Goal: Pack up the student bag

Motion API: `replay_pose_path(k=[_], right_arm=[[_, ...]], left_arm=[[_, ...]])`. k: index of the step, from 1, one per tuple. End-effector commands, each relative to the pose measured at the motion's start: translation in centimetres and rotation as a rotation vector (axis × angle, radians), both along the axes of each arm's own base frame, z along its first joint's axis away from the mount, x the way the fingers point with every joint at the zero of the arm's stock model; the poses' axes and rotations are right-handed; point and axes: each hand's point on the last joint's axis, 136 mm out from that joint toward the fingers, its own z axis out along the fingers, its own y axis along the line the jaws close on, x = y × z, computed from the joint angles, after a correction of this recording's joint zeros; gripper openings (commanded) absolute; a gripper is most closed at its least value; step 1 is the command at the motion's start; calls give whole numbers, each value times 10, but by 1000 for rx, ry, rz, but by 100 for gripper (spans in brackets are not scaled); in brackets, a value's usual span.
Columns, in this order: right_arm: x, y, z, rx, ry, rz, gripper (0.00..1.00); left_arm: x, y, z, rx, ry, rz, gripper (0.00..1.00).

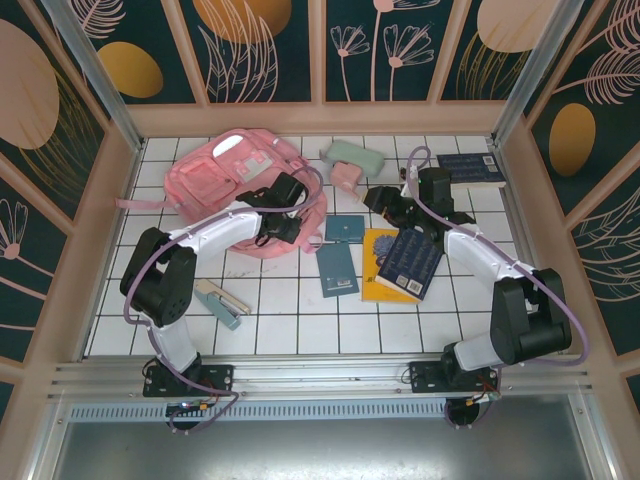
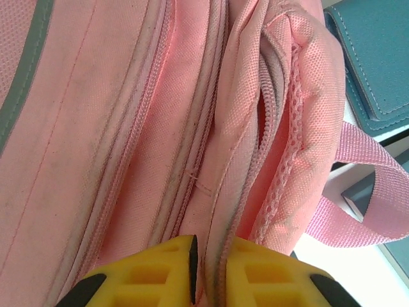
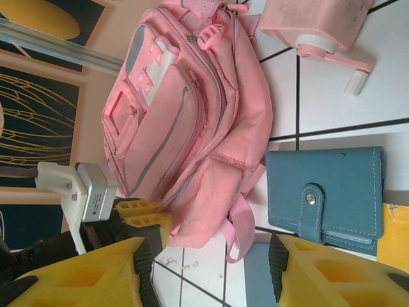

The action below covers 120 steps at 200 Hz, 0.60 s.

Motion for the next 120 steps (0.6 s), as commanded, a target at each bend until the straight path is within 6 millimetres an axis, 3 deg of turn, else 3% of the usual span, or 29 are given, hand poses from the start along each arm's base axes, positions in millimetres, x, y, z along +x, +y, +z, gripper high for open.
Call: replay_pose_path(k=[1,32,53,87,120], right_arm=[[0,-2,10,11,-38,-1,54],[0,-2,12,15,-44,-4,53],[-1,-1,14,22,-45,3,52],[-5,3,12,13,-47,25,51],[-17,45,0,-15,-20,128,52]], left_arm=[[-2,4,-8,37,22,-2,21],[-2,6,-16,46,29,1,22],[0,5,-14,40,21,8,8],[8,-5,24,-48,-43,15,2],[12,-8,57,-150,-71,30,0]])
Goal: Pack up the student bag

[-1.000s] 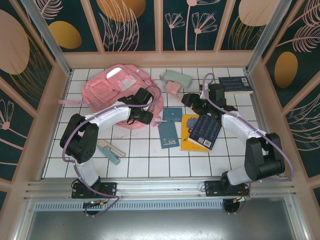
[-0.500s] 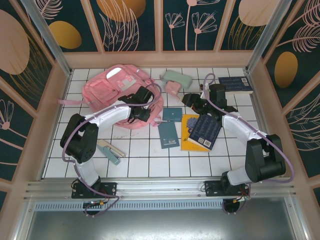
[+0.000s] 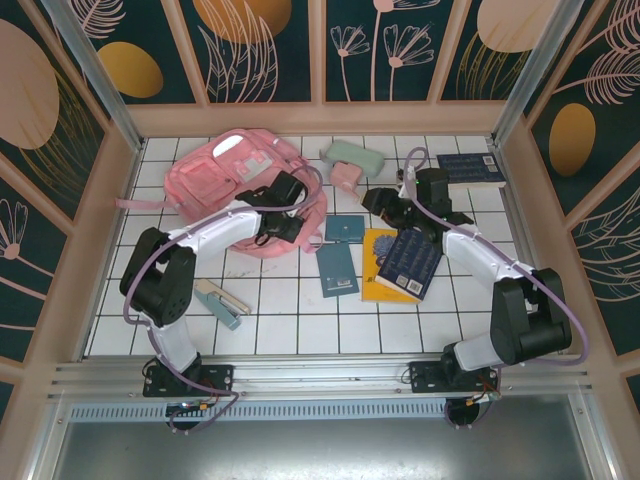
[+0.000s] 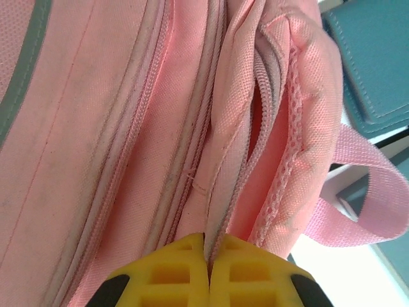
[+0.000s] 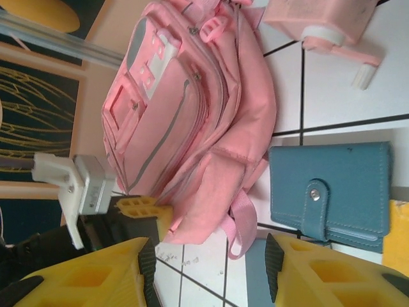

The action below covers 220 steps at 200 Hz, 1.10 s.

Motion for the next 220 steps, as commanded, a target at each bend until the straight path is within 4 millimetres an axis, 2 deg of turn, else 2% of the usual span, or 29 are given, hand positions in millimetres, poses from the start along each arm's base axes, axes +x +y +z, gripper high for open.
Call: replay_pose_path(k=[1,10,13,17,48,60,63,76,105,121,135,188,220], right_arm=[[-11,35,1,-9,-17,99,52],[-14,47,-3,1,-1,123,53],[-15,52,-4,5,4,132,53],[-16,59,-7,11,13,145,54],[-14,103,-21,17,63,214,55],[-7,114,-22,14,70,225,55],[-10,123,-22,13,69,242,55],[-8,137,-19,16,64,261,56],[-2,157,-13,31,55,281,57],[1,163,-21,4,67,279,57],[2,165,-36,-35,89,276,57],[4,150,-108,-172,187,229,53],[12,142,-130,-203,218,207,52]], left_arm=[[12,-6,51,-125,-75,25,0],[13,-5,52,-151,-68,36,0],[13,-4,64,-175,-87,37,0],[14,-3,68,-193,-90,41,0],[15,5,86,-283,-102,66,0],[13,6,89,-301,-104,67,0],[13,6,89,-304,-103,67,0],[10,6,89,-311,-97,64,0],[7,6,88,-324,-94,64,0],[8,6,91,-334,-100,69,0],[10,8,98,-349,-115,82,0],[22,18,140,-404,-221,136,0],[21,21,155,-431,-253,154,0]])
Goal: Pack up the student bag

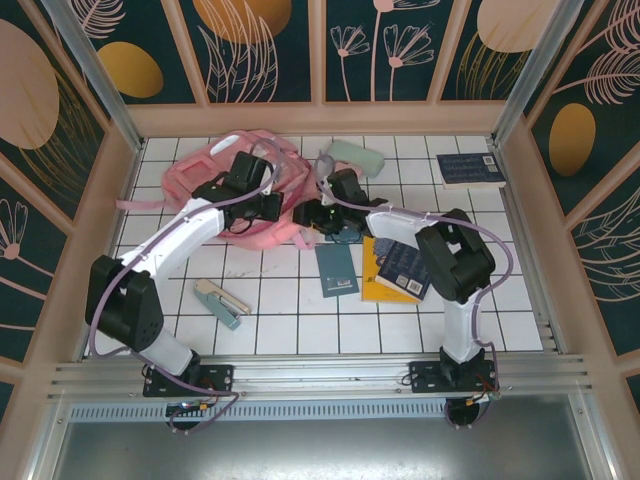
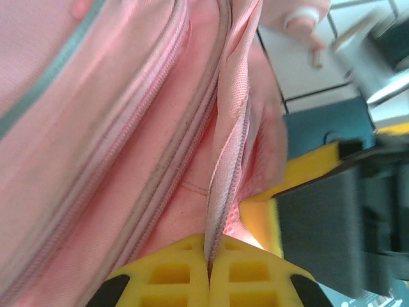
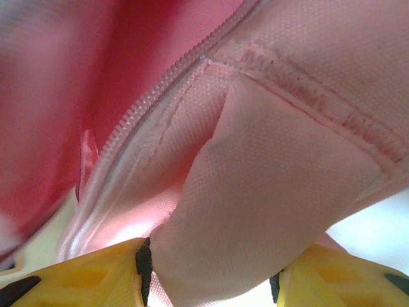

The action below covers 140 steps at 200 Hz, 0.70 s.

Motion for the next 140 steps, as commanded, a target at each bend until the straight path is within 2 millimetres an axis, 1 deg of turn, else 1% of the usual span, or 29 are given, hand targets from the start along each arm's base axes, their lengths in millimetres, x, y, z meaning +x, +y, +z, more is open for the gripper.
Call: replay_pose_path(k=[1,28,44,60,68,85,92,102,113,124,140], right_arm=[[7,-17,-38,-108,36,-42,52],[17,-21,-46,-120,44,-53,51],[25,-22,-48,-137,35,-58,51],[36,-22,-48,-149,21,-57,51],[43,-22,-48,-153,19,-57,51],[56,-17,-46,-149,4,-41,51],[62,-15,-44,-160,-10,-37,51],[68,-13,-38,-175,-34,-28,52],[73,-14,-24,-186,-70,-21,54],[74,-16,-9,-192,-111,-20,58],[73,-22,16,-202,-172,-17,61]], left_arm=[[12,-1,68,-111,-171,39,0],[9,4,76,-119,-190,64,0],[10,15,85,-107,-218,122,0],[10,28,103,-122,-264,191,0],[8,36,116,-131,-298,233,0],[2,52,141,-153,-360,307,0],[0,56,149,-159,-379,326,0],[-3,63,156,-155,-398,350,0],[-4,69,160,-135,-411,369,0],[-3,77,157,-94,-417,389,0],[0,91,144,-9,-418,426,0]])
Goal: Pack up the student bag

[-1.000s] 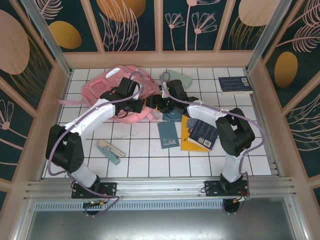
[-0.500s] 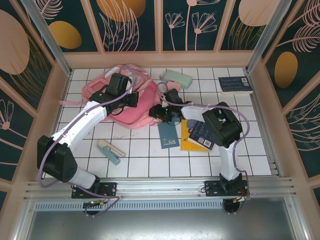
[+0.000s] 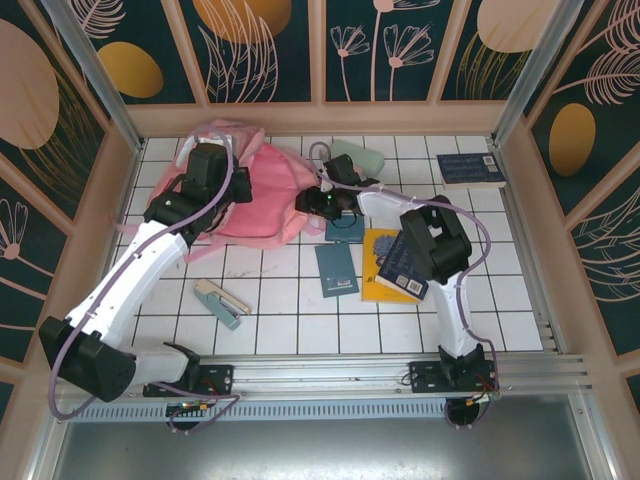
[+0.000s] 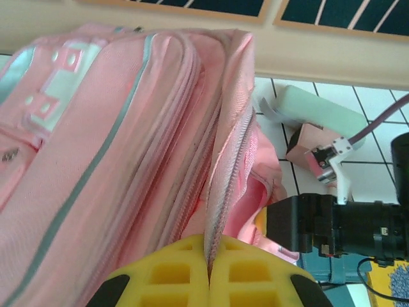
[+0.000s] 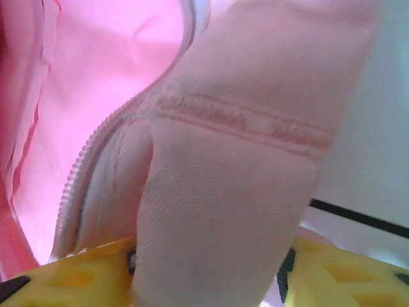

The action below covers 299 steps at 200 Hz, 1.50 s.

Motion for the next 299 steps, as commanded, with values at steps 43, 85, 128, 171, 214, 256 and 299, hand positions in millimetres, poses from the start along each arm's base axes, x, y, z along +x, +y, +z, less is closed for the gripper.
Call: replay_pose_path(k=[43,85,128,171,214,256,299], right_arm=[[8,-77,106,-218,-348,-203,60],[4,-193,130,30,-264,-548,61],[-34,-256,129,176,-287,-624,65],[-82,-308,70,-23,-123,-779,89],[-124,-354,32,152,-57,-911,94],[-136,-335,4,256,31,-815,95],[-144,-320,-10,286,98,-732,90]], left_arm=[[14,27,-7,79,-86,113,0],[21,-10,-21,6,-95,-61,0],[26,-49,-40,-85,-32,-222,0],[21,-83,-48,-89,15,-314,0],[8,-98,-59,-123,25,-379,0],[1,-103,-58,-152,21,-418,0],[-1,-103,-56,-154,12,-425,0]])
